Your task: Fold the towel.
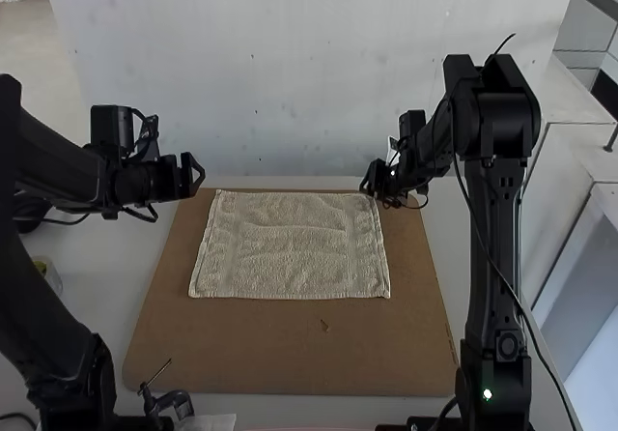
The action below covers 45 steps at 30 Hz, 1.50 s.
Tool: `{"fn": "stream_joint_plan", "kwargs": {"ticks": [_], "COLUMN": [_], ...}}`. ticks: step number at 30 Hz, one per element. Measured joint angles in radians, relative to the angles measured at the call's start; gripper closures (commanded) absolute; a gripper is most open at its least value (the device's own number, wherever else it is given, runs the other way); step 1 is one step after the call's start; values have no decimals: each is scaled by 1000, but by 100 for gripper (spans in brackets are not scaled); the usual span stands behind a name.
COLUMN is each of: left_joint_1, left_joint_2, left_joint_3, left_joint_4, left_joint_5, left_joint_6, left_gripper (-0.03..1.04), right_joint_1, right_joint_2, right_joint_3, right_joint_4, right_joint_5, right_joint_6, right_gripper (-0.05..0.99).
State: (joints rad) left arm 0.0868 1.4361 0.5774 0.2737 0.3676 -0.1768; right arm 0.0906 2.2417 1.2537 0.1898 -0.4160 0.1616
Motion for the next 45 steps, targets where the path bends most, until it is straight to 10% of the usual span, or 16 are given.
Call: {"fn": "stream_joint_plan", "kwargs": {"ticks": [10, 13, 25, 45], "left_joint_1": [58, 79, 61, -36], "left_joint_2": [62, 129, 271, 557], "left_joint_3": [0, 0, 7, 311], "left_joint_4": [72, 95, 348, 99], "left_joint_5": [0, 0, 0, 122], "left_joint_6": [1, 1, 4, -34], "left_gripper": [5, 5, 8, 11], "right_joint_1": [29, 35, 39, 53], "right_joint_2": [2, 2, -92, -340], "right_joint_3": [-19, -26, -159, -295], "right_joint_4": [11, 16, 46, 47], "right_joint_5": [2, 2, -13, -40], "right_joint_6": [10, 10, 20, 23], "right_gripper": [65, 84, 91, 90]}}
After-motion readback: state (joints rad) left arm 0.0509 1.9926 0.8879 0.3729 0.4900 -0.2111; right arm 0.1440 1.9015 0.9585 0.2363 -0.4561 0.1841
